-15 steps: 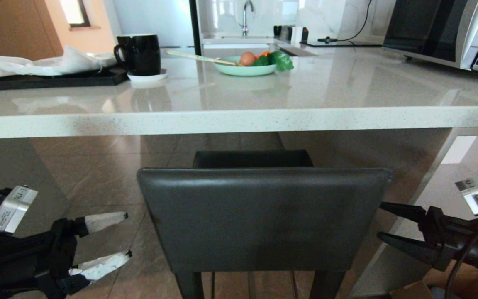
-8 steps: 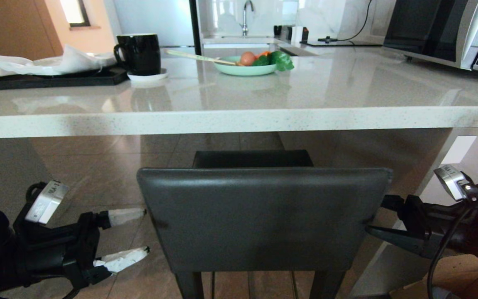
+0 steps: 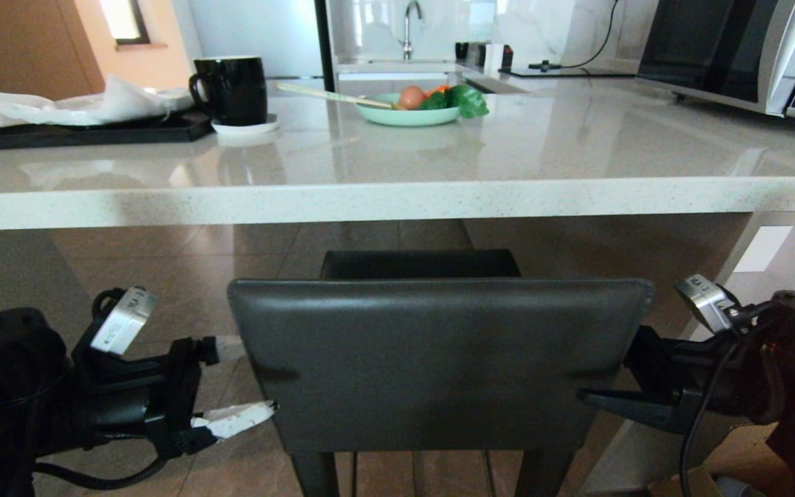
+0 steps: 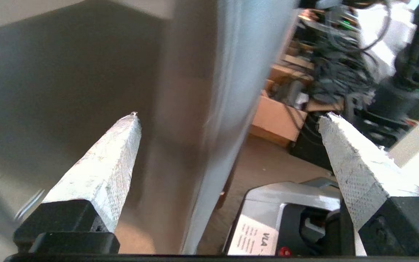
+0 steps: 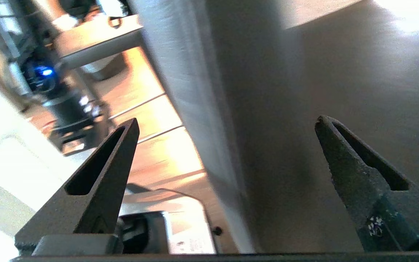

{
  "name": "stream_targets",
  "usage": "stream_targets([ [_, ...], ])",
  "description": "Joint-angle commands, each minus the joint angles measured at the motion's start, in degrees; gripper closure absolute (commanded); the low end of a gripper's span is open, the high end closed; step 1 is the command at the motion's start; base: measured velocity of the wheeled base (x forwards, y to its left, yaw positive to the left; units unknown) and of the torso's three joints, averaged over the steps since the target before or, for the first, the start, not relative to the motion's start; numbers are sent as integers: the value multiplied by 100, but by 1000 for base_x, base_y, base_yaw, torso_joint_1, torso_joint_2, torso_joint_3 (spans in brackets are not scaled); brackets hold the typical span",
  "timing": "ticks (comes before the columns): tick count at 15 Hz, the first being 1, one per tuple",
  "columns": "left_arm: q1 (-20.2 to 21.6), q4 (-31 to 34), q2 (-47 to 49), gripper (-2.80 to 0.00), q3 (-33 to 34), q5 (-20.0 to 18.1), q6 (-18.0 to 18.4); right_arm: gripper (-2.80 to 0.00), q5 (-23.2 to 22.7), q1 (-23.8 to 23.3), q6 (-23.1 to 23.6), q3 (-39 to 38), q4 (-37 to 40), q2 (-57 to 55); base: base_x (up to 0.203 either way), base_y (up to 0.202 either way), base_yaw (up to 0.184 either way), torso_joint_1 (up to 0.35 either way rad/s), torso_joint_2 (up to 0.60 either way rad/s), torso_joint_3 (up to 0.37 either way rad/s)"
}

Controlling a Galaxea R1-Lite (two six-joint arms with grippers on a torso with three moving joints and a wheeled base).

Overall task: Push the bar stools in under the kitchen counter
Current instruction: Pull the gray chair out from under the dining table

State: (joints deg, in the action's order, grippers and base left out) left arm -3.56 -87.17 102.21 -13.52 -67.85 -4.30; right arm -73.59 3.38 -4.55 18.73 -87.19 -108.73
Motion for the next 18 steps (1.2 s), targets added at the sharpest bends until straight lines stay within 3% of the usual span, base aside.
stream_targets([
  [1, -260, -49, 16, -280, -126, -16, 14, -280, -41, 180, 12, -8, -48, -94, 0, 0, 0, 0, 0, 0],
  [9, -440, -49, -41, -280, -117, 28, 36, -280, -32, 313, -2, 114, -48, -105, 0, 0, 0, 0, 0, 0],
  [12, -628, -49, -16, -280, -80, 405, 206, -280, -32, 364, 6, 96, -48, -113, 0, 0, 0, 0, 0, 0],
  [18, -743, -49, 106, -280, 50, 440, 491, -280, -23, 444, 15, 70, -48, -110, -52, 0, 0, 2, 4, 1],
])
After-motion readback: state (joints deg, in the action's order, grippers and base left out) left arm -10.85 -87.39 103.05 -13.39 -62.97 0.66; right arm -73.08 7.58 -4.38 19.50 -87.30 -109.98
